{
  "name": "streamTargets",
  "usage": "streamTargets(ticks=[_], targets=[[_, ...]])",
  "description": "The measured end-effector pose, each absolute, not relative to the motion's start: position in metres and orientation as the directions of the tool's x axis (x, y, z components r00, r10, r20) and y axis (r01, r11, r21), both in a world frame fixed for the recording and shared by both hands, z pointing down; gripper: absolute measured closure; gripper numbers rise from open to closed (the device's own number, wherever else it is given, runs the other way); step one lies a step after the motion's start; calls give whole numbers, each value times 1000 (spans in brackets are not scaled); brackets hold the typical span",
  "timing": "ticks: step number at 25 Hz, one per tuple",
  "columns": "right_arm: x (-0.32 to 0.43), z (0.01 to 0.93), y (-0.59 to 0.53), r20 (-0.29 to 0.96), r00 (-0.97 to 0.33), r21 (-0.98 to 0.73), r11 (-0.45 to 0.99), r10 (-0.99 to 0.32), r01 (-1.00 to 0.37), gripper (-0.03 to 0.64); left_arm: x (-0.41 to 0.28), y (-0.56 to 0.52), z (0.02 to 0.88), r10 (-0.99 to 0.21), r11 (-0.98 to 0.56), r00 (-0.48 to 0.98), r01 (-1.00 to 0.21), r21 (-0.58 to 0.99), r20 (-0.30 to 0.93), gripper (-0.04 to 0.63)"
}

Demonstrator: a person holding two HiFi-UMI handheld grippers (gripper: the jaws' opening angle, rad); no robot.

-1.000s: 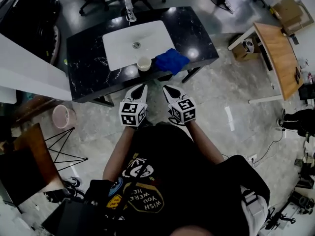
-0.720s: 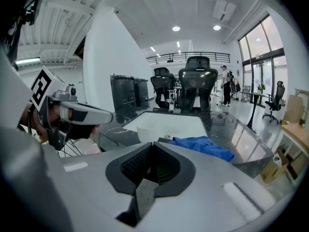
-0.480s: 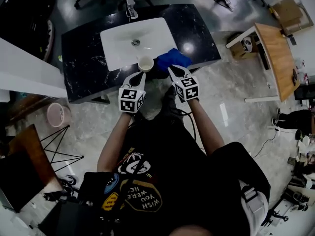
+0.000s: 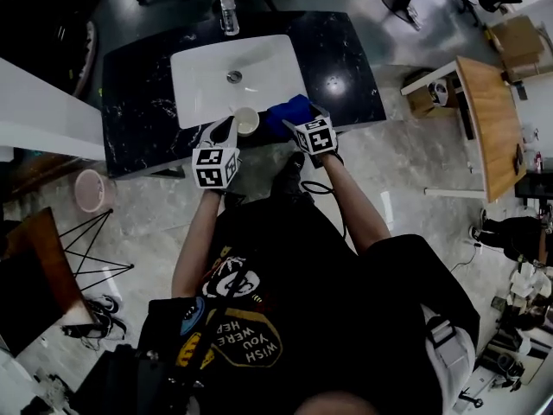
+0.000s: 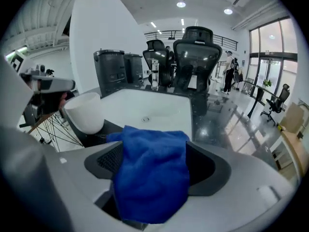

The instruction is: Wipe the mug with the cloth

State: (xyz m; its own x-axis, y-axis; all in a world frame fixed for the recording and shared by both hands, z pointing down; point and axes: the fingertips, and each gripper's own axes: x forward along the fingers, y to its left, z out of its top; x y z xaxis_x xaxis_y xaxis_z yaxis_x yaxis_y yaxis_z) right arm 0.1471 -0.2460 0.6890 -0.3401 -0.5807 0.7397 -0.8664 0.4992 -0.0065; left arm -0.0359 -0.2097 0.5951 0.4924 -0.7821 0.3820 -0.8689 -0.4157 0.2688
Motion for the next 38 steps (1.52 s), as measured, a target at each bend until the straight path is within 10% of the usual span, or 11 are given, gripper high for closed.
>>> streamTargets(ticks=[4, 9, 29, 38], targets=[[145, 704, -246, 741, -385, -77, 501, -550, -862, 233, -39, -221, 599, -800, -371, 459, -884, 283, 387, 592], [115, 700, -231, 743, -450, -74, 607, -495, -791, 505, -49, -220, 603, -814, -329, 430, -895, 300, 391, 592], [45, 658, -158, 686, -600, -26, 810, -412, -586, 502, -42, -210, 616, -795, -352, 456, -884, 307, 400, 592], [69, 633, -231, 671, -504, 53, 714, -543, -699, 503, -43, -210, 618, -792, -354, 461, -881, 314, 399, 592]])
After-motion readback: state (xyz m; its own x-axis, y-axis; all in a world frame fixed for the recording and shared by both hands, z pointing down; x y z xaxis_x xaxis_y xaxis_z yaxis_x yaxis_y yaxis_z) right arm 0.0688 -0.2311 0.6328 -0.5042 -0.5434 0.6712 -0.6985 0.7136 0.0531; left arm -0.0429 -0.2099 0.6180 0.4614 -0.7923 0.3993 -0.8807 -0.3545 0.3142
